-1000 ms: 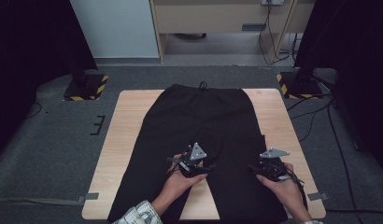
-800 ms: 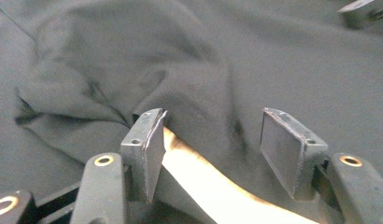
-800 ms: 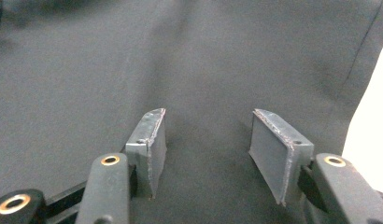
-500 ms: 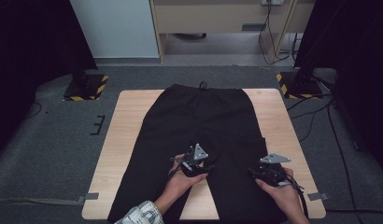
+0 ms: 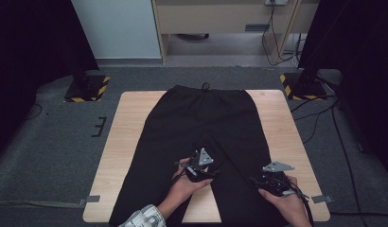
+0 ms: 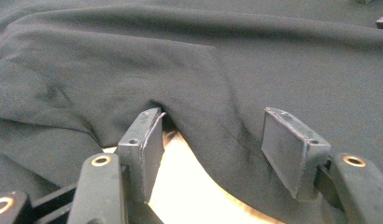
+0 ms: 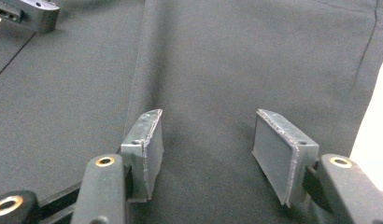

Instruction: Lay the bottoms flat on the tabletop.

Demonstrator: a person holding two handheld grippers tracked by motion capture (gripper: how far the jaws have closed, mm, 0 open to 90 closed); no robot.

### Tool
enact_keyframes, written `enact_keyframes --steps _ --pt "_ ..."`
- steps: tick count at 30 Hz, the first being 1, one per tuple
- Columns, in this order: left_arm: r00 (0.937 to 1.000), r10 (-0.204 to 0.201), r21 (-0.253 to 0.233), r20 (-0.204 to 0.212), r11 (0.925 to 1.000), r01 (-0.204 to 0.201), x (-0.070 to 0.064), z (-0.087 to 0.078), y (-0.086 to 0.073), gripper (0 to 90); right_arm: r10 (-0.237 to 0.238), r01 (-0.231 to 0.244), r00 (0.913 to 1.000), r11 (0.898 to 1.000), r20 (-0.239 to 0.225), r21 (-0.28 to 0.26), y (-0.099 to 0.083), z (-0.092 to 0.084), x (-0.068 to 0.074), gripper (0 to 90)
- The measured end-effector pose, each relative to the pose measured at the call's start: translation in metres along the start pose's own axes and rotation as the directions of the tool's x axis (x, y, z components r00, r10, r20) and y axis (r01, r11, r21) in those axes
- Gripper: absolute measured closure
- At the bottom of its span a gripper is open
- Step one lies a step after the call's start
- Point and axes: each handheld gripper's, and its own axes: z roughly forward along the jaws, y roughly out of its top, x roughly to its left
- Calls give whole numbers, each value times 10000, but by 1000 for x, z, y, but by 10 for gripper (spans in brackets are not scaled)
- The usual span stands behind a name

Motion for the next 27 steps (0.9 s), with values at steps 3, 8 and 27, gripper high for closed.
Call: enact_keyframes --steps 3,8,27 --pt "10000 -1 -6 35 10000 1 0 -1 -1 380 -65 65 10000 10000 10 -63 -1 0 1 427" --pt "9999 60 90 118 9999 -61 0 -5 -3 388 28 -29 10000 10000 96 67 -1 -2 2 384" --pt "9996 3 341 295 9994 -13 -3 -24 -16 399 8 0 9999 9990 172 -449 4 -11 -20 389"
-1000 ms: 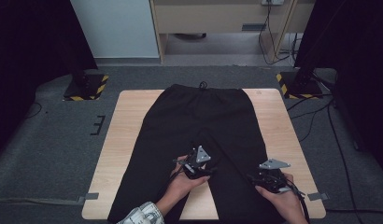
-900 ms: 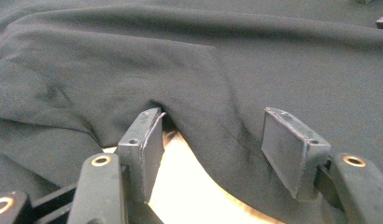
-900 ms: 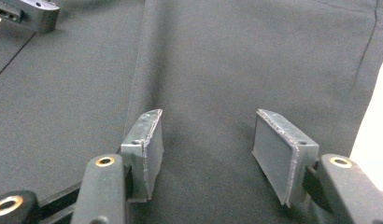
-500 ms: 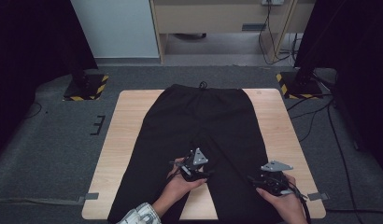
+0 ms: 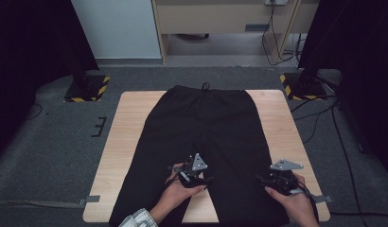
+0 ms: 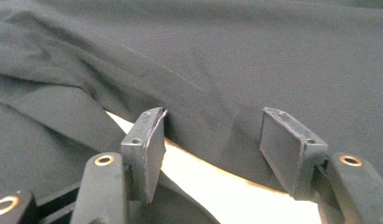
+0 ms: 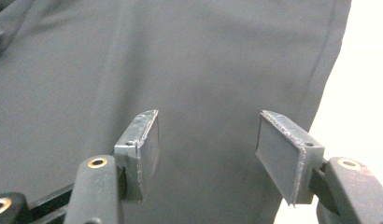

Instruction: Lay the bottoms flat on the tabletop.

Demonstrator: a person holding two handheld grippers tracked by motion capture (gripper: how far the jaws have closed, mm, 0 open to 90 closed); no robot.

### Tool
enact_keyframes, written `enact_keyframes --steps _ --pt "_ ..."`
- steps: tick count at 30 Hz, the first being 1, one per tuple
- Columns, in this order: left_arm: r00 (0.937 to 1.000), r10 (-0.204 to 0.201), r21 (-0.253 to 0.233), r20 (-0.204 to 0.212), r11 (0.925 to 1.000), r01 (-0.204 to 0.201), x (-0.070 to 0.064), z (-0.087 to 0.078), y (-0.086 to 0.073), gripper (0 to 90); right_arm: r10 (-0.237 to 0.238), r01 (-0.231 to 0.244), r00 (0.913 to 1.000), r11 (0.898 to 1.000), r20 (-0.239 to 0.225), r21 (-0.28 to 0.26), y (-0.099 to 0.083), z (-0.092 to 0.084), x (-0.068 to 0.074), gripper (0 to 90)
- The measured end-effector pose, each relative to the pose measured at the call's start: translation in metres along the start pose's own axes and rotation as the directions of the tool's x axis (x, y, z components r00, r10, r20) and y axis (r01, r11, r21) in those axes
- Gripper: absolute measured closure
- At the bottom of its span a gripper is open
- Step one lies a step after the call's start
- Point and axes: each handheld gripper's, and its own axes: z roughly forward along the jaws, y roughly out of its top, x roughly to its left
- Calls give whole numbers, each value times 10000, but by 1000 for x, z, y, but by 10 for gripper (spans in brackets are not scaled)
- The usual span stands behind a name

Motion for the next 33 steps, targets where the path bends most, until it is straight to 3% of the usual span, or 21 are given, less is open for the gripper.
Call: enact_keyframes --steps 1,5,8,10,12,13,16,17,18,20,22,24,26,27,29,30,33 --pt "10000 22 87 -50 10000 -21 0 -2 -1 409 101 -102 9998 9999 155 77 7 11 -10 389" --pt "10000 -33 133 -33 9999 33 0 -10 -6 420 35 -38 9996 9999 265 119 11 31 -17 390" --pt "9991 -1 -251 -416 9997 -9 6 -21 -4 414 129 -130 9995 9999 288 24 14 35 -18 385" --pt "9960 -89 -717 -893 9974 24 17 -31 5 418 113 -113 9995 9999 305 -6 15 36 -19 386" --pt "9945 -172 -812 -1030 9967 88 22 -34 8 427 119 -116 9994 9999 328 -85 14 37 -20 387" --pt "9921 -454 -1059 -1169 9938 330 34 -37 16 438 136 -129 9994 9997 330 -221 13 37 -20 390" --pt "9865 -594 -1069 -1525 9933 433 51 -31 26 455 131 -120 9993 9994 347 -312 13 38 -23 417" --pt "9843 -869 -1103 -1534 9914 703 60 -25 29 463 200 -187 9990 9993 393 -322 13 38 -23 432" --pt "9843 -869 -1103 -1534 9914 703 60 -25 29 468 200 -187 9990 9993 393 -322 13 38 -23 432" --pt "9763 -1550 -1175 -1514 9835 1379 80 -10 35 498 221 -206 9988 9992 442 -330 14 39 -27 449" --pt "9748 -1892 -858 -1183 9799 1798 91 1 37 509 298 -284 9986 9991 428 -323 15 39 -27 452" --pt "9751 -1941 -773 -1078 9794 1864 93 5 37 573 254 -239 9987 9991 449 -336 15 39 -28 452" --pt "9839 -1395 6 -1119 9901 1404 94 14 39 672 245 -231 9987 9992 438 -321 15 39 -28 452" --pt "9864 -1276 48 -1035 9917 1288 94 15 39 784 244 -230 9987 9992 448 -334 15 40 -28 452" --pt "9854 -1216 50 -1190 9924 1231 94 13 40 885 183 -169 9989 9993 439 -329 15 40 -29 452" --pt "9825 -1496 -161 -1109 9888 1487 97 11 40 890 203 -190 9989 9993 432 -311 15 40 -29 452" --pt "9759 -1762 -425 -1285 9842 1721 104 1 37 892 177 -163 9989 9993 427 -335 15 40 -29 452"
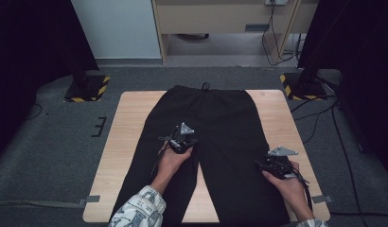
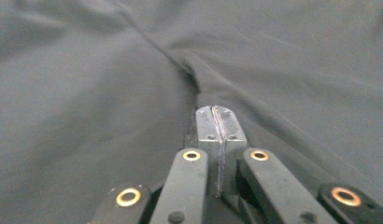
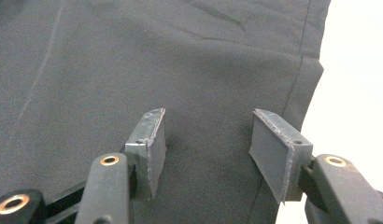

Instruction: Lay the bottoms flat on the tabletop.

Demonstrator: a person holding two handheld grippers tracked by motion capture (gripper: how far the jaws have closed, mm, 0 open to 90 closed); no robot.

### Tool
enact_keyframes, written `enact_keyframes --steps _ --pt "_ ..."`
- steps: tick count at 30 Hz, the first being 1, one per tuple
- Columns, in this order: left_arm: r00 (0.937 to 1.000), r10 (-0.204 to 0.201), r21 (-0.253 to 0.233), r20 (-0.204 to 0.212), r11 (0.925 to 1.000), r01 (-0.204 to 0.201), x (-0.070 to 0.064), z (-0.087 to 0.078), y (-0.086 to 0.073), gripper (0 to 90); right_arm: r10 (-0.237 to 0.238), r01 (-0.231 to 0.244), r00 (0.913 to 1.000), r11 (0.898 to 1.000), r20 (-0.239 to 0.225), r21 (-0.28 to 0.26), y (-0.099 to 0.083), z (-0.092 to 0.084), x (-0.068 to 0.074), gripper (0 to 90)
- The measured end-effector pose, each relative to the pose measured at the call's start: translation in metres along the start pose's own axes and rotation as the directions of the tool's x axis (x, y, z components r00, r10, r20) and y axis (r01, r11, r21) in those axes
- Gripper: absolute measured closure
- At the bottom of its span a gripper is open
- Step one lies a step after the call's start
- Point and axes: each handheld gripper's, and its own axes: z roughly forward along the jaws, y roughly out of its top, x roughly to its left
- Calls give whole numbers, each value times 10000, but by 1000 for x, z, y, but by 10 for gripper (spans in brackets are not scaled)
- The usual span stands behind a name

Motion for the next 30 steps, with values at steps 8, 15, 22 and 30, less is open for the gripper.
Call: enact_keyframes --steps 8,15,22,30 --pt "9999 100 326 -56 9994 -98 10 2 -6 853 87 -87 10000 10000 -26 -9 0 0 0 425" --pt "9963 433 -395 -749 9981 -464 19 -31 -5 411 443 -417 9985 9962 319 -764 11 -15 -15 225" --pt "9918 146 -407 -1273 9990 -199 47 -69 -22 241 1111 -1074 9932 9897 340 -941 10 -21 -36 113" --pt "9826 -632 -240 -1749 9979 599 91 -103 -58 134 1019 -1001 9941 9939 381 -463 6 -19 -45 95"
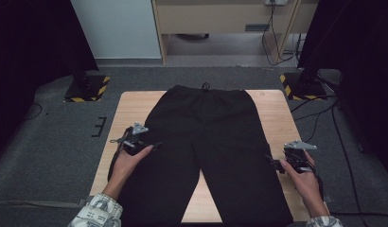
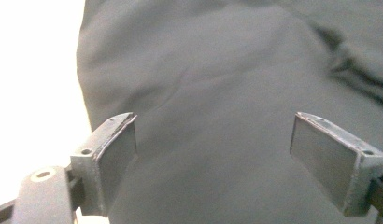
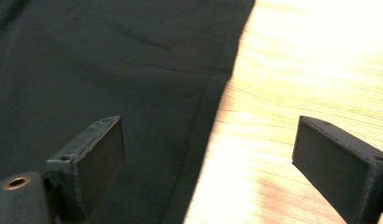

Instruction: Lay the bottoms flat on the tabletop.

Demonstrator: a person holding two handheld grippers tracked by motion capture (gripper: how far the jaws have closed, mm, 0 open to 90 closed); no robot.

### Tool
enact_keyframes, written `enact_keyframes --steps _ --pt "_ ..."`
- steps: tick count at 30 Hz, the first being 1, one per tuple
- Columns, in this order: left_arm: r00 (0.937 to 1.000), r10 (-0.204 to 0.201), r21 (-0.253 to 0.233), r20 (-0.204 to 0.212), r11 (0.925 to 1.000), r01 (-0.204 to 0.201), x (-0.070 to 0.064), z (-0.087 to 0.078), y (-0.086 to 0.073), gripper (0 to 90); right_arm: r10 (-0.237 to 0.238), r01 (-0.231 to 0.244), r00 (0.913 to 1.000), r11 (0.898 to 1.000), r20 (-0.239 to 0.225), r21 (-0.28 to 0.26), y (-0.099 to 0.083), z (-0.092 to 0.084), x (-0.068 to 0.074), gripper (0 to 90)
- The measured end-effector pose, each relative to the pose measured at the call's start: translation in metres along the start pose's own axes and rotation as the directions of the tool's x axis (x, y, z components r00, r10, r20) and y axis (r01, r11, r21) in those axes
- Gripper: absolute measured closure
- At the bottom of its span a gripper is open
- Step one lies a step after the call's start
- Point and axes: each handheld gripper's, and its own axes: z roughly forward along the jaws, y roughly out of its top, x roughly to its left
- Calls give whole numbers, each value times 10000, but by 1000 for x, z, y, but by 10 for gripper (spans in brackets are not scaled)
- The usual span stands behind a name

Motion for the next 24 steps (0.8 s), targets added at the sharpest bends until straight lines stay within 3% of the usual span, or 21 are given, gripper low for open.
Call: enact_keyframes --steps 4,7,8,9,10,11,14,15,20,24 --pt "9989 -294 73 -375 9995 297 24 -13 -19 115 60 -65 9998 9996 166 274 -3 0 -9 109" --pt "9978 -404 71 -519 9991 409 34 -19 -26 112 67 -77 9995 9994 309 333 -4 1 -13 113" --pt "9963 -523 44 -682 9986 527 44 -25 -32 111 235 -252 9984 9991 509 333 -5 2 -20 121" --pt "9963 -523 44 -682 9986 527 44 -25 -32 110 291 -310 9978 9990 602 310 -5 2 -23 121" --pt "9951 -596 52 -785 9982 602 51 -28 -35 110 291 -310 9978 9990 602 310 -5 2 -23 121" --pt "9921 -741 86 -1013 9971 753 61 -32 -40 108 607 -622 9946 9979 841 162 -5 3 -31 122" --pt "9862 -1032 122 -1292 9943 1057 73 -34 -47 108 848 -858 9895 9963 1174 34 -3 2 -41 113" --pt "9862 -1032 122 -1292 9943 1057 73 -34 -47 108 932 -934 9880 9956 1235 -44 -2 1 -43 112" --pt "9747 -1426 421 -1721 9875 1519 88 -28 -60 108 1124 -1125 9822 9936 1502 -80 0 3 -52 109" --pt "9728 -1520 468 -1749 9856 1625 89 -25 -65 108 1165 -1201 9790 9927 1676 113 -6 10 -54 109"
